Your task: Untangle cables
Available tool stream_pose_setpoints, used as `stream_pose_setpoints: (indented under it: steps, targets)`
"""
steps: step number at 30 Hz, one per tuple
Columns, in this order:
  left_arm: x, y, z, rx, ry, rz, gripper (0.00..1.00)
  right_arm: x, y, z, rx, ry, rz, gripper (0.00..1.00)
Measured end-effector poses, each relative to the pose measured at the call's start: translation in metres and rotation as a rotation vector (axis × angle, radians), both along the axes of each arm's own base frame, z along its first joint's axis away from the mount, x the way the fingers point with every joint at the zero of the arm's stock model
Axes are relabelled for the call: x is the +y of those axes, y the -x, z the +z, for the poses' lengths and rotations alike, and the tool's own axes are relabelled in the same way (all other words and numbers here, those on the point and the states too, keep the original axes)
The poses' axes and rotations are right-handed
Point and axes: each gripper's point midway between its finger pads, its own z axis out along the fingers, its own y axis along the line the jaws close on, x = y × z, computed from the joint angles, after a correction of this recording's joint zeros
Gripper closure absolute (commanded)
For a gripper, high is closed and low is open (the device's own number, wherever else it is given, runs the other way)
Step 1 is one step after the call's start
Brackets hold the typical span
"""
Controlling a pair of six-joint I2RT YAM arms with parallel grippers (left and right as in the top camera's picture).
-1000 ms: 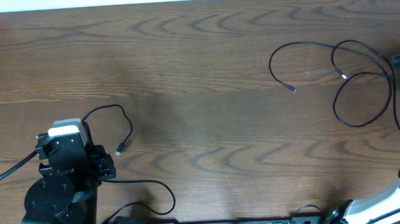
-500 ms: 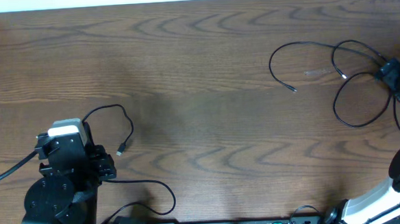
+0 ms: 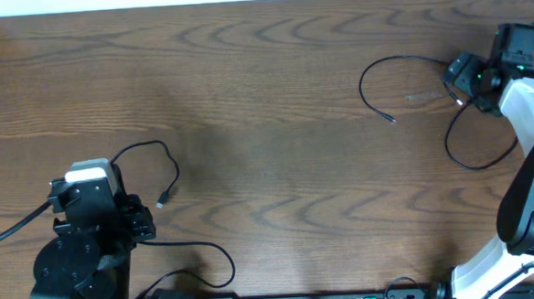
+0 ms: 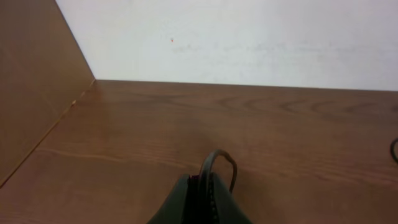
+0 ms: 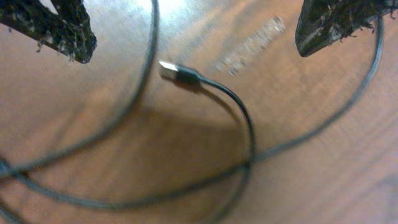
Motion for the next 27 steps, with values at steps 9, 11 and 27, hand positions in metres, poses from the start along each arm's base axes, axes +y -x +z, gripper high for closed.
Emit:
stream_pose_setpoints:
  steps: [9, 11, 27]
  targets:
    - [0.0, 0.001, -0.001, 0.006, -0.001, 0.0, 0.92, 0.017, -0.024, 0.005, -0.036, 0.172, 0.216, 0.01]
    - [0.0, 0.001, -0.001, 0.006, -0.001, 0.0, 0.93, 0.02, -0.024, -0.007, -0.004, 0.187, 0.254, 0.01]
    - [-0.002, 0.0, -0.002, 0.008, 0.002, -0.011, 0.92, 0.019, -0.023, -0.053, 0.081, 0.211, 0.311, 0.3]
